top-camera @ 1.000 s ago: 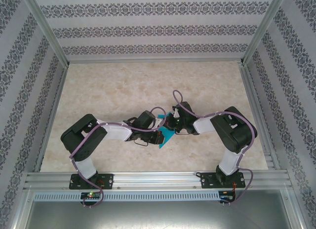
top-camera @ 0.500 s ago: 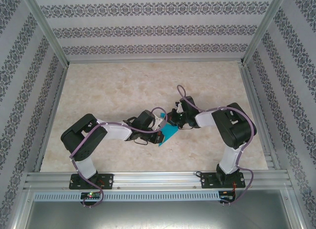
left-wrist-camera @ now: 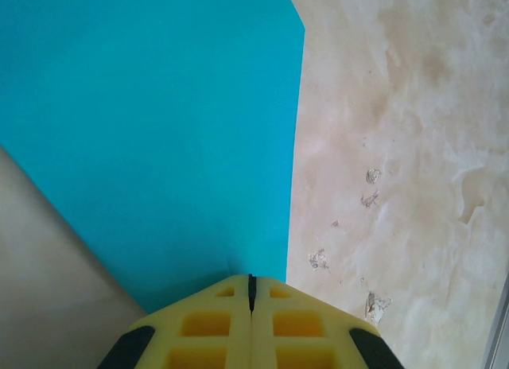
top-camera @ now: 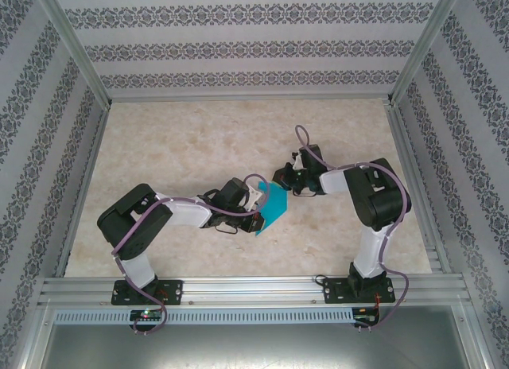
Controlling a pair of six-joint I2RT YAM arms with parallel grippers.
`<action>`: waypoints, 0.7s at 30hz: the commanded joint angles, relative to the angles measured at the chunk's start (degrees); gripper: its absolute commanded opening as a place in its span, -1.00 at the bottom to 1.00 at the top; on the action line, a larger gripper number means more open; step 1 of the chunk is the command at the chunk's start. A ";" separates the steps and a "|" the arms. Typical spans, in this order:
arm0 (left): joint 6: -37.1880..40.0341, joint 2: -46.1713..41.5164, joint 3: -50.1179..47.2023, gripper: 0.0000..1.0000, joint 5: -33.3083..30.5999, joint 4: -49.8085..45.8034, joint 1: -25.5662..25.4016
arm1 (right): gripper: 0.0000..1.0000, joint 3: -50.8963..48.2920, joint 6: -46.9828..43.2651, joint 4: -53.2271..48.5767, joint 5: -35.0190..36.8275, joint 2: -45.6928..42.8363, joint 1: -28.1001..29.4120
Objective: Fold a paper plane with a square sheet of paper (pick it up from the middle)
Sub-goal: Fourth fold the wing at the center of the table.
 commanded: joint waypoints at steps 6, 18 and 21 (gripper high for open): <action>0.81 1.49 -3.41 -0.93 0.93 -12.86 0.14 | -1.00 2.07 -5.28 -0.83 6.08 1.36 -4.18; 0.25 2.50 0.12 -0.92 2.78 -11.55 0.24 | -1.00 -4.52 -8.01 -11.17 6.20 -19.58 -3.70; -0.17 2.76 1.39 -0.90 3.79 -10.81 0.34 | -1.00 -8.47 -5.41 -10.86 4.63 -22.88 -1.46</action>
